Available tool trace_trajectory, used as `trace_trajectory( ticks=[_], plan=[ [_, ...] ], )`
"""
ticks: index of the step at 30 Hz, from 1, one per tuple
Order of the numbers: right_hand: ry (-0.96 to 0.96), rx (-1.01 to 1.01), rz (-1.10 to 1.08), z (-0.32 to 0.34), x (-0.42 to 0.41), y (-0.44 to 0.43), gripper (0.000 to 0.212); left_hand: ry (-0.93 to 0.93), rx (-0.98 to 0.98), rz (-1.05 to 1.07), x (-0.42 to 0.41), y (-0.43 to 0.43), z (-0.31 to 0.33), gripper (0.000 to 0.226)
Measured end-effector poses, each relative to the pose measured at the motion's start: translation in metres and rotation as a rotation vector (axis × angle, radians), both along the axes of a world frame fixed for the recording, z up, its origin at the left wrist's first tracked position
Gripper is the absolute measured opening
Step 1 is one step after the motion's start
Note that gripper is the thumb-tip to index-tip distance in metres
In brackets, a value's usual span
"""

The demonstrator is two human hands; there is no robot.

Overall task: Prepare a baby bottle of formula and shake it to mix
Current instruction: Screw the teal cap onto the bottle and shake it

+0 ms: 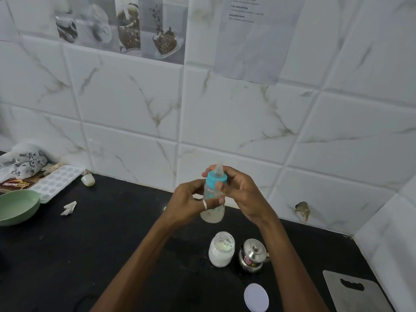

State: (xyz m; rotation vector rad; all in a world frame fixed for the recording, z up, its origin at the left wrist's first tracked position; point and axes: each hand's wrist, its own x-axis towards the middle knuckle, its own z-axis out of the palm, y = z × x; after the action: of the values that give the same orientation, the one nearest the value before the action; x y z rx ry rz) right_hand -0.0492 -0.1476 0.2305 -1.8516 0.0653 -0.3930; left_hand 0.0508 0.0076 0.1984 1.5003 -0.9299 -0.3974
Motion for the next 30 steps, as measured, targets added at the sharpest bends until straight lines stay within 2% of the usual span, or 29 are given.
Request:
trace_trajectory(
  ticks=[3,7,9,19,23,26,30],
  plan=[
    [0.02,0.069,0.088,0.004,-0.001,-0.003,0.044,0.065,0.0,-0.121,0.0,0.004,0.003,0.039],
    [0.026,0.2,0.194,0.011,-0.001,-0.002,0.065,0.136,-0.014,-0.206,0.002,0.007,0.005,0.047],
    [0.03,0.244,0.226,0.013,0.0,-0.004,0.063,0.129,-0.002,-0.236,0.003,0.007,0.006,0.048],
    [0.034,0.159,0.168,0.015,0.004,-0.006,0.065,0.07,0.015,-0.182,0.009,0.005,0.012,0.05],
    [-0.002,0.14,0.084,0.013,0.007,-0.003,0.045,0.044,-0.001,-0.095,0.009,0.002,0.011,0.05],
    [-0.032,0.122,-0.031,0.008,0.009,0.004,0.041,0.028,-0.034,0.0,0.007,-0.001,0.009,0.044],
    [-0.073,0.131,-0.227,0.001,0.014,0.02,0.041,-0.081,-0.002,0.144,0.008,-0.005,0.004,0.05]
  ],
)
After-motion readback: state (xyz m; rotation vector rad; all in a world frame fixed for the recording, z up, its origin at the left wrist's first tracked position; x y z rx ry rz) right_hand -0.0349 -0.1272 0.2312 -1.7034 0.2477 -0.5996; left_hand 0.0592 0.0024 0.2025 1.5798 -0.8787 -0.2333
